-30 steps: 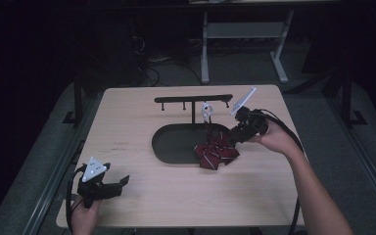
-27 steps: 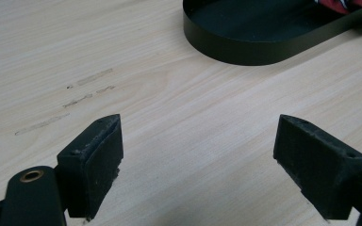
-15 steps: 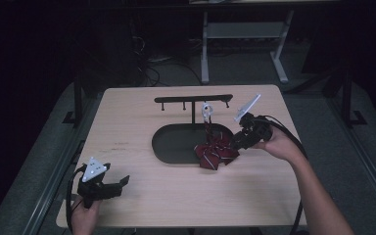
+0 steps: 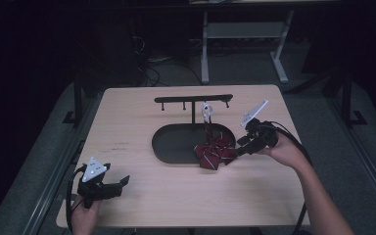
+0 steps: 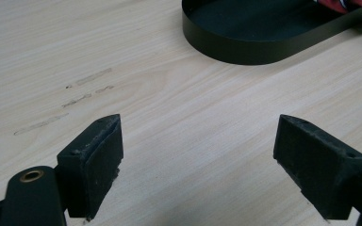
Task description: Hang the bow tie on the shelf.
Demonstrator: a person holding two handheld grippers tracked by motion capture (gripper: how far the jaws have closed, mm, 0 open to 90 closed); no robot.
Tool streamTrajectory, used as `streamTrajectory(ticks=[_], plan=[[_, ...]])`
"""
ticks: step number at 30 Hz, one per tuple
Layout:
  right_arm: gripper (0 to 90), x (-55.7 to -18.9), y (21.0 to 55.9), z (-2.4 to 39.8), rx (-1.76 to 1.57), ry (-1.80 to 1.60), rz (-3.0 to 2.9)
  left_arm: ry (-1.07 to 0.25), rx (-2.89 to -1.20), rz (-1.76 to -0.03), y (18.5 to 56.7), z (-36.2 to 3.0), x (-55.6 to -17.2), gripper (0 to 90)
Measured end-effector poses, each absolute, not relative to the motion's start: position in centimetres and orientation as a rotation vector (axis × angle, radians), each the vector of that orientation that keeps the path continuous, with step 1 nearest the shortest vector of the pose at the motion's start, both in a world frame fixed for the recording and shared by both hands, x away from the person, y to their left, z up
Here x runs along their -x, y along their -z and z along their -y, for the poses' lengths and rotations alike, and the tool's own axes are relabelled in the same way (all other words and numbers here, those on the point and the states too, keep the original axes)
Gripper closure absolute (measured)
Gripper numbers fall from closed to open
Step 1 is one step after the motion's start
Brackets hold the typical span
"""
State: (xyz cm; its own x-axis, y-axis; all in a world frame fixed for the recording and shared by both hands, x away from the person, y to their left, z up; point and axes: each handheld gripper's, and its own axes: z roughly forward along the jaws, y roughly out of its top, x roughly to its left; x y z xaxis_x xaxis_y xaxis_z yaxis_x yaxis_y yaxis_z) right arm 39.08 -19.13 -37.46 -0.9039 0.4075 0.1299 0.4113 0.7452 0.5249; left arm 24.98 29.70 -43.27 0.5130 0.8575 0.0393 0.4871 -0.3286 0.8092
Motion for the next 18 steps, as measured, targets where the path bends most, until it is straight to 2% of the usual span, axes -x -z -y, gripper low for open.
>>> streamTrajectory(ticks=[18], plan=[[49.2, -36.9, 38.8, 20.7, 0.716, 0.895, 2.92, -0.605, -1.986, -1.097, 43.2, -29.7, -24.9, 16.1]])
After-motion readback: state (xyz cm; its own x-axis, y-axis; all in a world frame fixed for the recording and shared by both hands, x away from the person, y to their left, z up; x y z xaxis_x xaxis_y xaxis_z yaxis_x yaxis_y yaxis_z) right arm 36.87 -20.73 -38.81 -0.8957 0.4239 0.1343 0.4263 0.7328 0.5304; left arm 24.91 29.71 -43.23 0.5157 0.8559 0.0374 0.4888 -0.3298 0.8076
